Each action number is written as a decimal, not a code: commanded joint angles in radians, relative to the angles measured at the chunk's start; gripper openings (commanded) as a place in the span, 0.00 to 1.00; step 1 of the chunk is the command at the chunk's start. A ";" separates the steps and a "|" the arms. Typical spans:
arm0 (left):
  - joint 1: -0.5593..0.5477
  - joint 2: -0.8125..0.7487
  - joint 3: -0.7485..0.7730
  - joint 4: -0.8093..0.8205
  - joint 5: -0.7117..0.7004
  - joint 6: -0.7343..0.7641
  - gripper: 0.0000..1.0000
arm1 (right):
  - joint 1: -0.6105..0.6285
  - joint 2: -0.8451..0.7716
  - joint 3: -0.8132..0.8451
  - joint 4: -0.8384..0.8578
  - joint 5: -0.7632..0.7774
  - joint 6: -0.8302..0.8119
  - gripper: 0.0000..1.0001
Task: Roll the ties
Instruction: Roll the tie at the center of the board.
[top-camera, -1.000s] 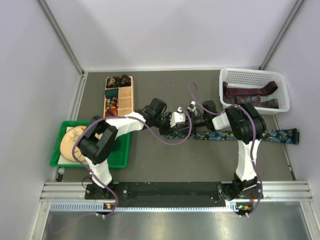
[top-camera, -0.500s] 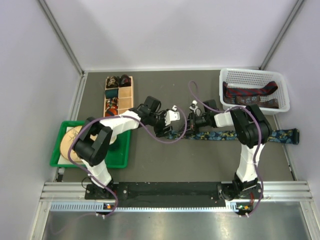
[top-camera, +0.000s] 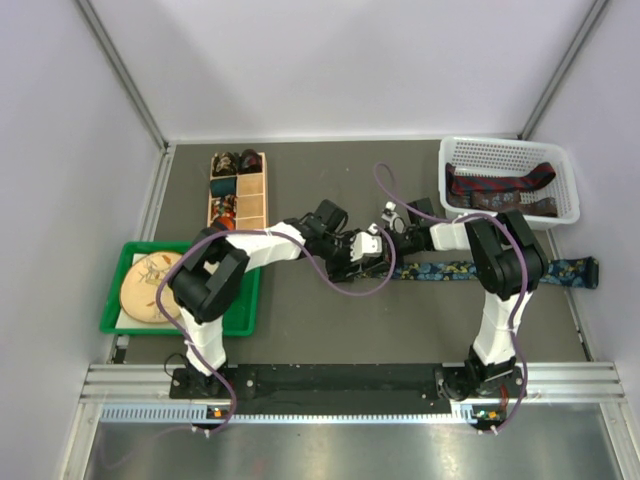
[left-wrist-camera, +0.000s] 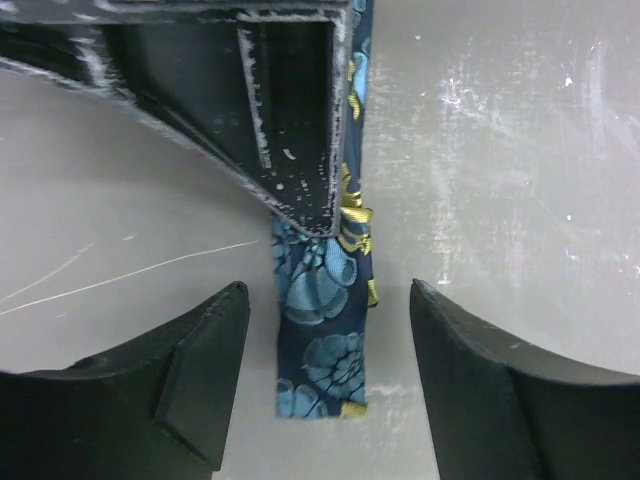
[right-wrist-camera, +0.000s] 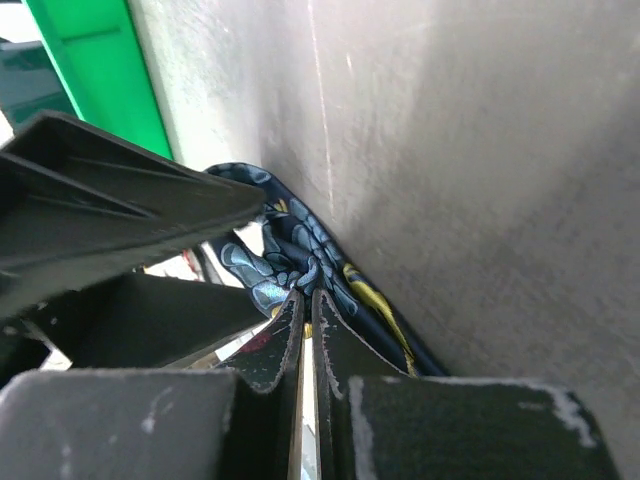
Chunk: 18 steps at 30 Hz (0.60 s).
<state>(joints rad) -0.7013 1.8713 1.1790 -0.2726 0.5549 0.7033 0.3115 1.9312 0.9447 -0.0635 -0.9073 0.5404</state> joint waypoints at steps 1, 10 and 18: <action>-0.020 0.035 0.053 -0.005 -0.042 -0.013 0.65 | -0.006 -0.054 0.026 -0.030 0.022 -0.063 0.00; -0.026 0.052 0.053 -0.037 -0.073 0.005 0.35 | -0.006 -0.043 0.054 -0.029 -0.056 -0.031 0.07; -0.027 0.060 0.048 -0.030 -0.089 0.004 0.31 | -0.006 -0.031 0.052 0.005 -0.130 0.021 0.28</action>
<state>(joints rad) -0.7250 1.9255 1.2102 -0.2955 0.4892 0.7052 0.3099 1.9305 0.9649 -0.0933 -0.9638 0.5404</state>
